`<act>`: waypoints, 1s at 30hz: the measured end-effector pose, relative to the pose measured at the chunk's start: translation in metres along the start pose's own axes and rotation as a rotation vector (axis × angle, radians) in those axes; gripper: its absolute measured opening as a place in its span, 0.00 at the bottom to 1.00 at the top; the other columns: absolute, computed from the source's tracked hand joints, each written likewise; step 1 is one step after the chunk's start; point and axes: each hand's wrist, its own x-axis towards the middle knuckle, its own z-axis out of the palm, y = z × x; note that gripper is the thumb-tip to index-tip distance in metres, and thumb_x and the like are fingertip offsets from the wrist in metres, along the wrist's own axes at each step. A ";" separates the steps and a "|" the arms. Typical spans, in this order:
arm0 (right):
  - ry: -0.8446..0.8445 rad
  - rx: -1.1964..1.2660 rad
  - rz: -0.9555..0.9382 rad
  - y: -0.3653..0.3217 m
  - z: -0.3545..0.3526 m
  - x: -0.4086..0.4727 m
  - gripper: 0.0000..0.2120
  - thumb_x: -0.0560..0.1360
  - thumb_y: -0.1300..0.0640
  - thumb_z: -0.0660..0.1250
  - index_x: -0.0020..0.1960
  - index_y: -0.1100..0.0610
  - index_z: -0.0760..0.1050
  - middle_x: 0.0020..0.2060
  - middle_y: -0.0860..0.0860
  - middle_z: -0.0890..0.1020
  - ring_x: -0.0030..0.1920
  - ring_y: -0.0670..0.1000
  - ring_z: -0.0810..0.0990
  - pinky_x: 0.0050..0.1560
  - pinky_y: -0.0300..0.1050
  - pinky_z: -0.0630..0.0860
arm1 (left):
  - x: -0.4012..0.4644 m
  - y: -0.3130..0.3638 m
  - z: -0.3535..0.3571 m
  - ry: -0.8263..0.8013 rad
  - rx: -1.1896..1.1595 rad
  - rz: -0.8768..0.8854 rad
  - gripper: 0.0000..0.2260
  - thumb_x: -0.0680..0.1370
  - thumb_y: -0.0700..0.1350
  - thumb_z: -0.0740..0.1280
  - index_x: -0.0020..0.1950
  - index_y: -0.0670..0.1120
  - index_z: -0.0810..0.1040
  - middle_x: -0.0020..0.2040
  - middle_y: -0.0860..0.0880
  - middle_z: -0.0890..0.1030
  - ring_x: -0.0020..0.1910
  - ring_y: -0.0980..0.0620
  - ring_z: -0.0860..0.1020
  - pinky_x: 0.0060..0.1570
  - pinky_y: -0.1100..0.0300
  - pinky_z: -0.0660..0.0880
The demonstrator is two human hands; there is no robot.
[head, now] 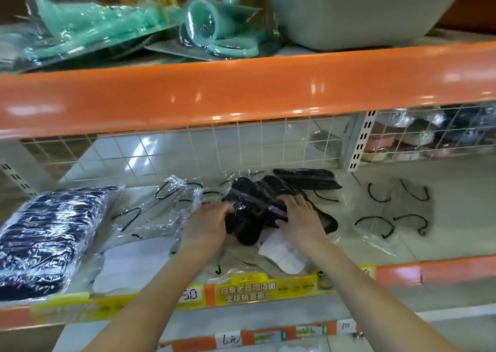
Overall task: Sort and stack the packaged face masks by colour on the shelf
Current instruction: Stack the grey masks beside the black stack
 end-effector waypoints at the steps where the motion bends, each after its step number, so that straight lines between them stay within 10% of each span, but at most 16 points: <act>1: -0.005 0.083 -0.023 -0.006 0.000 0.000 0.26 0.76 0.57 0.66 0.72 0.50 0.63 0.64 0.52 0.67 0.66 0.55 0.69 0.65 0.48 0.68 | -0.003 -0.002 0.000 0.004 0.024 0.033 0.11 0.82 0.42 0.57 0.60 0.52 0.77 0.60 0.52 0.77 0.59 0.51 0.74 0.54 0.55 0.71; 5: -0.081 0.386 -0.071 -0.027 0.000 0.003 0.24 0.75 0.63 0.67 0.69 0.52 0.68 0.62 0.50 0.71 0.62 0.50 0.73 0.62 0.39 0.67 | -0.005 -0.009 -0.006 0.023 0.144 0.220 0.16 0.77 0.45 0.68 0.65 0.49 0.76 0.66 0.49 0.73 0.67 0.46 0.71 0.60 0.52 0.71; 9: -0.205 0.724 -0.053 -0.039 -0.001 0.004 0.18 0.74 0.66 0.68 0.61 0.54 0.74 0.54 0.47 0.79 0.59 0.48 0.77 0.54 0.35 0.72 | -0.005 -0.025 -0.004 0.019 0.393 0.441 0.33 0.56 0.58 0.81 0.57 0.48 0.81 0.57 0.48 0.82 0.53 0.47 0.82 0.49 0.53 0.79; 15: -0.438 0.735 -0.116 -0.052 0.001 0.006 0.11 0.76 0.61 0.67 0.58 0.53 0.77 0.52 0.51 0.81 0.53 0.49 0.80 0.51 0.40 0.76 | -0.011 -0.062 -0.017 0.149 0.295 0.440 0.37 0.51 0.38 0.79 0.60 0.47 0.74 0.57 0.47 0.80 0.53 0.45 0.79 0.55 0.55 0.73; 20: -0.080 0.074 -0.216 -0.077 0.026 0.013 0.16 0.77 0.51 0.66 0.64 0.50 0.74 0.62 0.50 0.71 0.65 0.52 0.69 0.67 0.49 0.67 | -0.014 -0.100 -0.028 0.342 0.246 0.421 0.12 0.67 0.35 0.70 0.48 0.45 0.82 0.47 0.49 0.83 0.45 0.45 0.81 0.42 0.55 0.77; 25: -0.020 0.049 -0.489 -0.124 0.050 -0.004 0.25 0.75 0.39 0.60 0.62 0.55 0.75 0.59 0.50 0.74 0.62 0.52 0.71 0.64 0.47 0.68 | -0.019 -0.129 -0.047 0.385 0.261 0.325 0.10 0.63 0.35 0.73 0.41 0.45 0.79 0.40 0.49 0.80 0.40 0.46 0.79 0.33 0.56 0.74; 30: 0.207 0.020 -0.643 -0.167 0.084 -0.014 0.13 0.73 0.53 0.60 0.51 0.55 0.80 0.46 0.49 0.81 0.46 0.52 0.80 0.45 0.45 0.79 | -0.033 -0.169 -0.070 0.476 0.273 0.344 0.13 0.61 0.31 0.75 0.40 0.44 0.78 0.38 0.48 0.78 0.38 0.45 0.78 0.32 0.56 0.73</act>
